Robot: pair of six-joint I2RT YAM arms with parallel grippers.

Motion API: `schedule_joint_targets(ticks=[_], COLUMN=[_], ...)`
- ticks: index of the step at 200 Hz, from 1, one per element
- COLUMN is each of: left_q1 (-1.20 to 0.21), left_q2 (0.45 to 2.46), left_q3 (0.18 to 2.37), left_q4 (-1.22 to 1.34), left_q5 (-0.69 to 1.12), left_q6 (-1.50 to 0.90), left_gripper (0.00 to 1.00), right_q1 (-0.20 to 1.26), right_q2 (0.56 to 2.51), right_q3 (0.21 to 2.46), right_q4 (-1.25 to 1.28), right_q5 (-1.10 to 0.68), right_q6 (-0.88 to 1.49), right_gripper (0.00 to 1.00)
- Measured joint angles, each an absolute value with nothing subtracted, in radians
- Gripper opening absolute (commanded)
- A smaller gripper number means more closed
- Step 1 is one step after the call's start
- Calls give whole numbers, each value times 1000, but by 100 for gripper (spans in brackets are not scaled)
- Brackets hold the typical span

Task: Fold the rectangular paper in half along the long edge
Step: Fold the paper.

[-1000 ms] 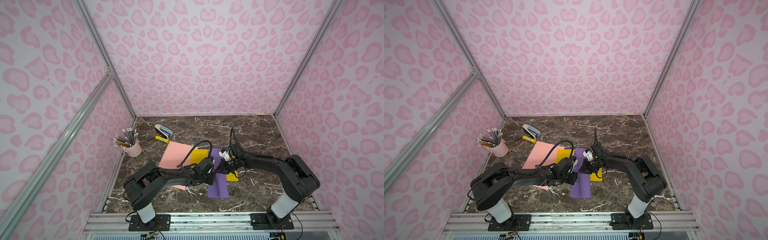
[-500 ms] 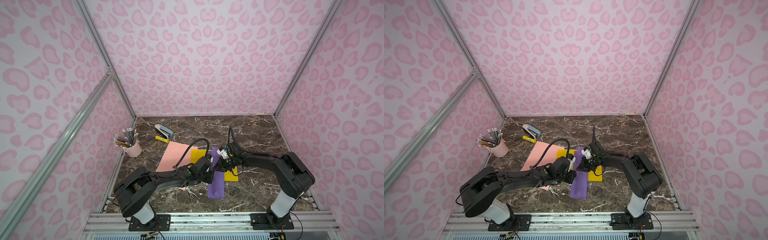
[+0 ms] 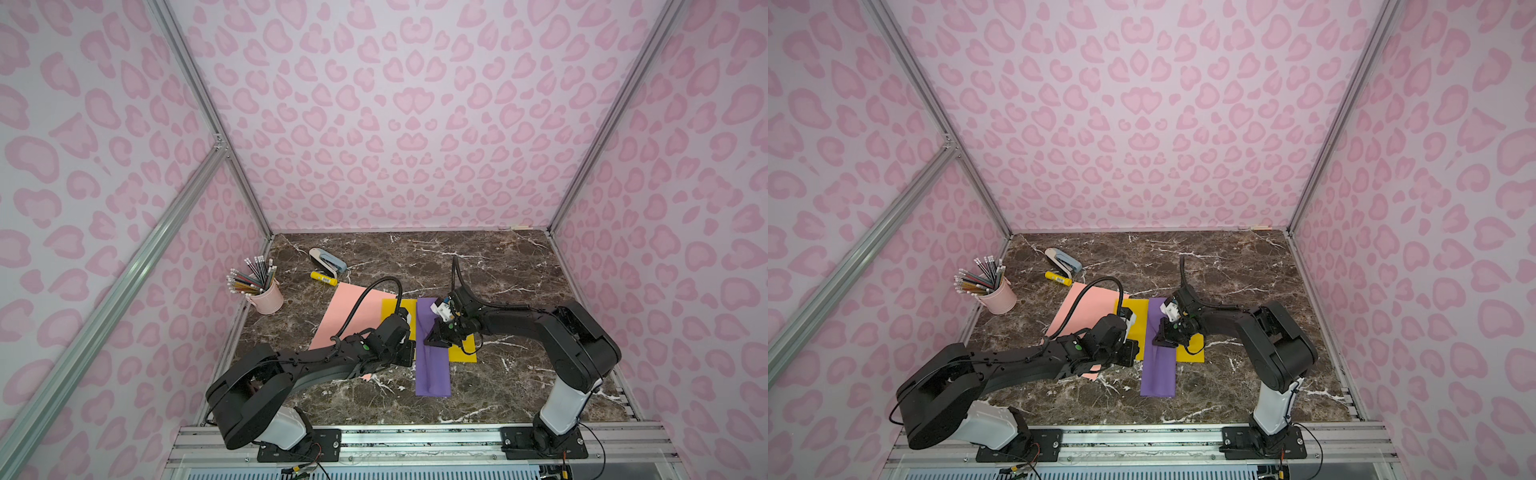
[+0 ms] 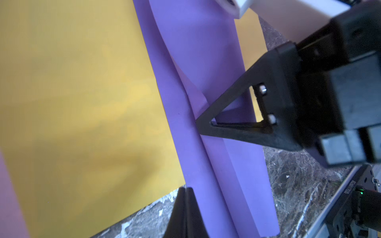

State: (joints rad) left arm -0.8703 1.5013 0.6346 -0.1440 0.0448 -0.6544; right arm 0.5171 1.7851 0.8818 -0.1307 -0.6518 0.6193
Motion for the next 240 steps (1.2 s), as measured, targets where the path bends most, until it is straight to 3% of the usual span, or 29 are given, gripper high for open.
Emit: schedule_joint_targets(ticks=[35, 51, 66, 71, 85, 240], left_q1=[-870, -870, -868, -867, -865, -855], left_q2=[1513, 1512, 1507, 1505, 1500, 1536], left_q3=[638, 638, 638, 638, 638, 676], left_q4=[-145, -146, -148, -150, -151, -171], left_q5=[45, 44, 44, 44, 44, 46], left_q6=[-654, -654, -654, -654, -654, -650], left_gripper=[4, 4, 4, 4, 4, 4], right_q1=[518, 519, 519, 519, 522, 530], right_q2=[1794, 1794, 1792, 1789, 1781, 1736], right_q3=[882, 882, 882, 882, 882, 869], right_q4=[-144, -144, -139, -135, -124, -101], right_q5=[-631, -627, -636, -641, -651, -701], right_q6=[612, 607, 605, 604, 604, 588], right_gripper=[0, 17, 28, 37, 45, 39])
